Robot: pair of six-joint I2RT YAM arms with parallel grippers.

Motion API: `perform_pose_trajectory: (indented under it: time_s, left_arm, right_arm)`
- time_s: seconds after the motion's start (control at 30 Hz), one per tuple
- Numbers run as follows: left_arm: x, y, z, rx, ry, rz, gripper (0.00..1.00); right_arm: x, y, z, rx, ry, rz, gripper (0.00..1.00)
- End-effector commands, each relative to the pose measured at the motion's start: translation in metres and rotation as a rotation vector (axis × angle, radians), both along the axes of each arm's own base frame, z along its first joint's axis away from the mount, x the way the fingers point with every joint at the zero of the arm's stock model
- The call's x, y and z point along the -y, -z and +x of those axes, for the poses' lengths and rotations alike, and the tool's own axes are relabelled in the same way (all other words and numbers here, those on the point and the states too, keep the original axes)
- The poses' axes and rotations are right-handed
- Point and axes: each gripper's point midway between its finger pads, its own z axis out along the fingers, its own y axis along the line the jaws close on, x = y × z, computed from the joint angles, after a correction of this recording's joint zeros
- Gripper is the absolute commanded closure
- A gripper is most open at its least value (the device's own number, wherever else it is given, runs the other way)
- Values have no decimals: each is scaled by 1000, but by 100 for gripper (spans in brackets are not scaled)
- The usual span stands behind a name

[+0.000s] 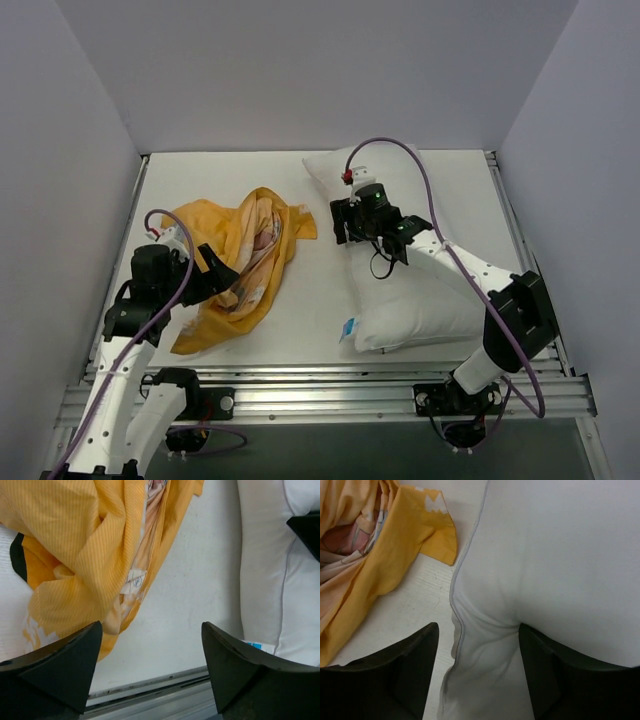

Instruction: Remove the pillowcase from the pillow

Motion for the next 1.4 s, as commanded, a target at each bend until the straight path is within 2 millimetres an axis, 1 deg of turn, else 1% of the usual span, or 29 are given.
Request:
perform_pose_trajectory:
  time_s: [0.0,0.03,0.1,0.13,0.17,0.23,0.27,0.33,0.37,0.4,0.43,0.47,0.5,0.53,0.6,0.63,0.67,0.7,0.73,0.77,0.8,0.83,0.87,0.9,0.93,1.0,1.03,1.13,1.37]
  left_arm:
    - [2,-44,-6,63,61,31,7]
    - [-1,-49,-8,63,57,50,5]
    - [-11,-63,-3,93,39,110,3]
    - [-14,-81,-2,129,32,127,2]
    - [-18,-88,2,140,29,158,2]
    - [-28,-102,6,167,-6,211,3]
    - [-33,-119,6,200,-15,238,4]
    - [-46,-136,7,234,-63,292,6]
    - [-51,-155,5,279,-81,318,6]
    - [-55,-165,3,303,-92,334,6]
    - [-66,-173,1,310,-138,372,6]
    - [-71,-184,-2,340,-150,397,6]
    - [-75,-204,-7,387,-173,408,6]
    - [-82,-212,-12,406,-206,431,6]
    - [-92,-236,-25,476,-251,461,6]
    - [-97,-242,-30,495,-275,473,6]
    - [-107,-249,-39,517,-320,502,6]
    - [-112,-254,-45,532,-345,513,6]
    - [-116,-260,-53,549,-365,522,6]
    - [-124,-265,-63,564,-402,540,6]
    - [-128,-266,-68,566,-420,548,6]
    - [-131,-268,-75,568,-431,553,6]
    - [-136,-270,-85,575,-463,559,6]
    - [-140,-269,-89,574,-479,565,6]
    - [-143,-266,-94,565,-493,573,6]
    - [-152,-263,-103,560,-536,588,6]
    - [-154,-261,-106,551,-545,592,6]
    - [-155,-258,-112,557,-551,575,6]
    - [-156,-251,-114,561,-550,556,6]
  right_arm:
    - [-4,-48,-3,41,0,99,34]
    - [-1,-76,-2,90,14,125,26]
    - [7,-100,-4,125,39,133,20]
    - [17,-115,-9,148,71,129,16]
    - [24,-136,-9,185,95,141,14]
    - [40,-156,-15,214,146,132,12]
    - [56,-180,-20,272,204,138,11]
    - [78,-198,-29,309,275,120,8]
    - [93,-217,-39,356,318,133,4]
    - [113,-228,-43,395,396,109,3]
    - [130,-244,-56,433,441,116,1]
    - [144,-252,-64,460,486,114,1]
    - [164,-259,-72,490,560,85,1]
    - [180,-274,-88,534,595,108,0]
    - [204,-286,-106,578,671,100,0]
    - [217,-295,-121,608,687,107,0]
    - [225,-297,-128,621,702,104,0]
    - [232,-299,-136,626,714,97,0]
    - [244,-304,-149,648,737,100,0]
    - [249,-305,-155,653,746,98,0]
    - [253,-304,-161,652,745,89,0]
    - [261,-307,-171,668,753,104,0]
    - [265,-307,-177,672,757,108,0]
    - [267,-305,-181,672,756,106,0]
    - [273,-307,-190,687,759,126,0]
    - [278,-302,-196,691,761,122,0]
    - [283,-302,-203,700,771,131,0]
    - [292,-299,-212,709,788,131,0]
    - [300,-298,-223,738,798,164,0]
